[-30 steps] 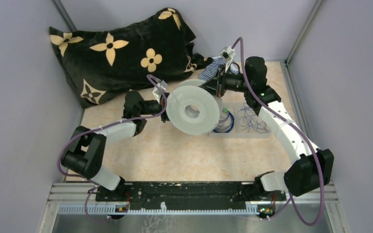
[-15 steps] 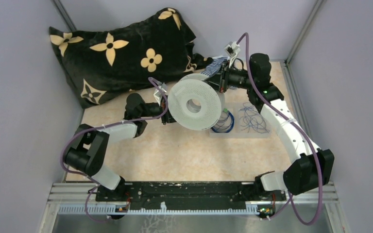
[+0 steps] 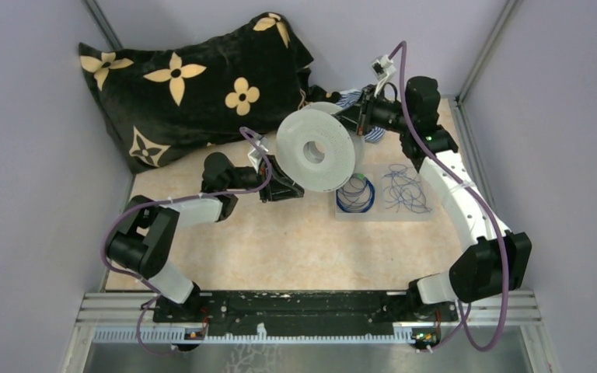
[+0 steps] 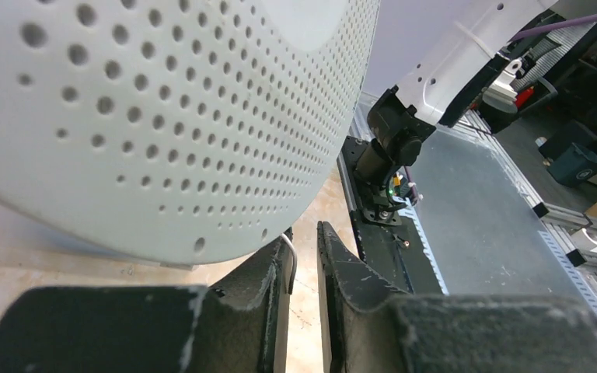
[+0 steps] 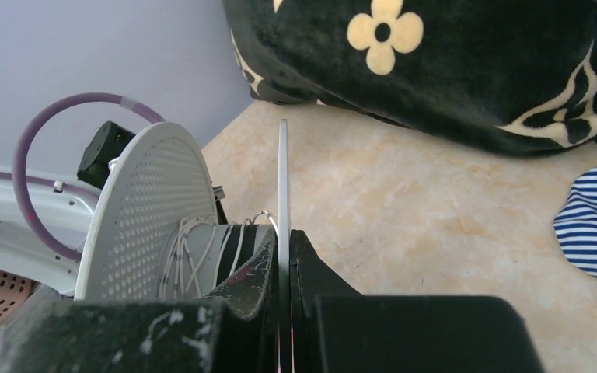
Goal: Wrap the cables
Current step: Wrap the cable around the cable reel.
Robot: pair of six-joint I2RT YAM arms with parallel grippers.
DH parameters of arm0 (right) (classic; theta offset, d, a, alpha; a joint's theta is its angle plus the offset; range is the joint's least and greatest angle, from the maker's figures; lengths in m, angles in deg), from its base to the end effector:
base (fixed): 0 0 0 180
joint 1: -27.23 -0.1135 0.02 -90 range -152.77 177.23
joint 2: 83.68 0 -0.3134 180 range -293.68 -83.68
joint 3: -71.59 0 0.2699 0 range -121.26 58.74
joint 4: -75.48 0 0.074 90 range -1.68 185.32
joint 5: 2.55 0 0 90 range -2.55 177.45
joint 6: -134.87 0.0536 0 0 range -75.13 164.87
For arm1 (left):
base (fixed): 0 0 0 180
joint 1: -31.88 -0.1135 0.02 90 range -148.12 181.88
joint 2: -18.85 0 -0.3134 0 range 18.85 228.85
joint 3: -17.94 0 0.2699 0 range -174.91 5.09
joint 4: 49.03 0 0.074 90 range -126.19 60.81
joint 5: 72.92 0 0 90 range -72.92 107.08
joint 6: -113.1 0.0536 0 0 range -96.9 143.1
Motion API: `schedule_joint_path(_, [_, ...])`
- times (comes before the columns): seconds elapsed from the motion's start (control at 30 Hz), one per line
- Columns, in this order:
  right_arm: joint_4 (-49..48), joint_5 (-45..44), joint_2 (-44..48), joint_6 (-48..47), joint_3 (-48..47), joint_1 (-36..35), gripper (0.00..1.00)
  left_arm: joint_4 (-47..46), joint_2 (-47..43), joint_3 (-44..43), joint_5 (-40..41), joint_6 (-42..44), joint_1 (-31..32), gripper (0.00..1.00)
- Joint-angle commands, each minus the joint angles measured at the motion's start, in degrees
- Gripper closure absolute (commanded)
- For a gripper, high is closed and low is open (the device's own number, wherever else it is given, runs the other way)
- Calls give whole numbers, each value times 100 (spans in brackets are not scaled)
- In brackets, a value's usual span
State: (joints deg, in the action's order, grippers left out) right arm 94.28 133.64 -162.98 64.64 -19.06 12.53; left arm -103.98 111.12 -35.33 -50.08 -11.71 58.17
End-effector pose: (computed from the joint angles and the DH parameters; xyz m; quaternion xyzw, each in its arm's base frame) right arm 0.3158 0.1228 0.4602 -0.2279 0.7021 0.4614 0.4922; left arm 0.2770 -0.1919 0.2829 0.4031 0.5331 -0.6249 0.4035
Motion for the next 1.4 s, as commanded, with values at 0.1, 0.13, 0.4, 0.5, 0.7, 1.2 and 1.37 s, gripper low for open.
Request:
schedule_joint_path(0.1, [-546,29,20,325,-338,55,100,-196,45,-17,-80,175,17,74])
schedule_joint_path(0.13, [-545,34,27,330,-341,60,100,-135,46,-14,-60,241,22,73])
schedule_joint_path(0.4, [-544,-98,41,568,-332,105,100,1046,-147,-176,315,1061,26,73])
schedule_joint_path(0.5, [-525,-217,11,697,-334,102,100,1419,-214,-296,512,1313,59,76])
schedule_joint_path(0.7, [-463,-348,-58,739,-366,135,100,1887,-352,-344,725,1800,103,78])
schedule_joint_path(1.2, [-161,-817,221,535,-191,433,100,5504,-1093,-535,1276,5615,86,56])
schedule_joint_path(1.37, [-18,-1148,219,432,-135,433,100,6604,-1369,-631,1627,6507,79,49])
